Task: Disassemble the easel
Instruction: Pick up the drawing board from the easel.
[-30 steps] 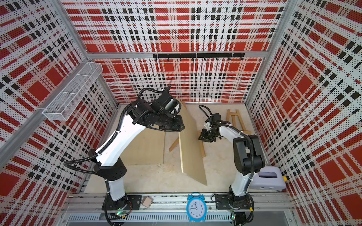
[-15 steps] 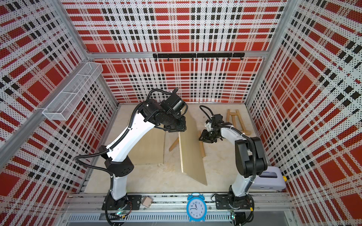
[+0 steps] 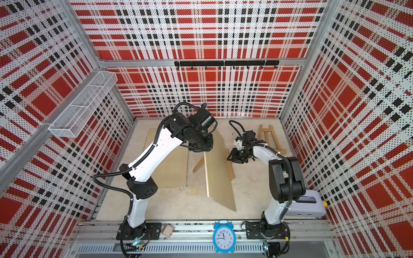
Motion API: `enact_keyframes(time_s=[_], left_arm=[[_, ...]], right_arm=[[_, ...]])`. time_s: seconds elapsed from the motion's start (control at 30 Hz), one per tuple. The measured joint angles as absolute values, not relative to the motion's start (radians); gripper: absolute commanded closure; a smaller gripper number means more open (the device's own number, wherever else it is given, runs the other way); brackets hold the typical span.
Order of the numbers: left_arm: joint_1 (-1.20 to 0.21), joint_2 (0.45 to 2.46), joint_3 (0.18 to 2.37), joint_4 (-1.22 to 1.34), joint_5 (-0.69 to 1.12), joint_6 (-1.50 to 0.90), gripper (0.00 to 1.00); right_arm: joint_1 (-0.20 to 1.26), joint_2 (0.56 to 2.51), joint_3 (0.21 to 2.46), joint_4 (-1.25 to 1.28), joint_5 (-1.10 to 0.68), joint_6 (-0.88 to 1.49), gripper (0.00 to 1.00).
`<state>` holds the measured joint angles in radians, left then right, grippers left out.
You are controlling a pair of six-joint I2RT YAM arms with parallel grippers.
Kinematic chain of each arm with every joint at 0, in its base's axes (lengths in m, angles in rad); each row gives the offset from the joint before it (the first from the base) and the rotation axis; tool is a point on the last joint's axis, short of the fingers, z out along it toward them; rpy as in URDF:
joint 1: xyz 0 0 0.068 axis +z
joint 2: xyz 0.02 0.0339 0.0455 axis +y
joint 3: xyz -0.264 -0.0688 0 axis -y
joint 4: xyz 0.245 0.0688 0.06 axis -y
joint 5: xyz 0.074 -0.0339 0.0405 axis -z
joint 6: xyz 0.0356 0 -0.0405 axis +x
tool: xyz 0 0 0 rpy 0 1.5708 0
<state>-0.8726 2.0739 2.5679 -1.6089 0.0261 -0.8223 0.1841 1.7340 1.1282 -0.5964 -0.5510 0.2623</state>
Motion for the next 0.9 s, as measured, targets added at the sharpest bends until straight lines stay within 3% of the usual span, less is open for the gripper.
enact_keyframes(time_s=[0.3,0.9], left_arm=[[-0.870,2.075,2.587,-1.605,0.037,-0.818,1.00],[-0.825,2.035,2.584,-1.608,0.064,-0.787,1.00]], right_arm=[[0.175,1.738,1.128,-0.580,-0.569,0.263,0.65],[0.172,1.736,1.128,-0.583,-0.578,0.262,0.64]])
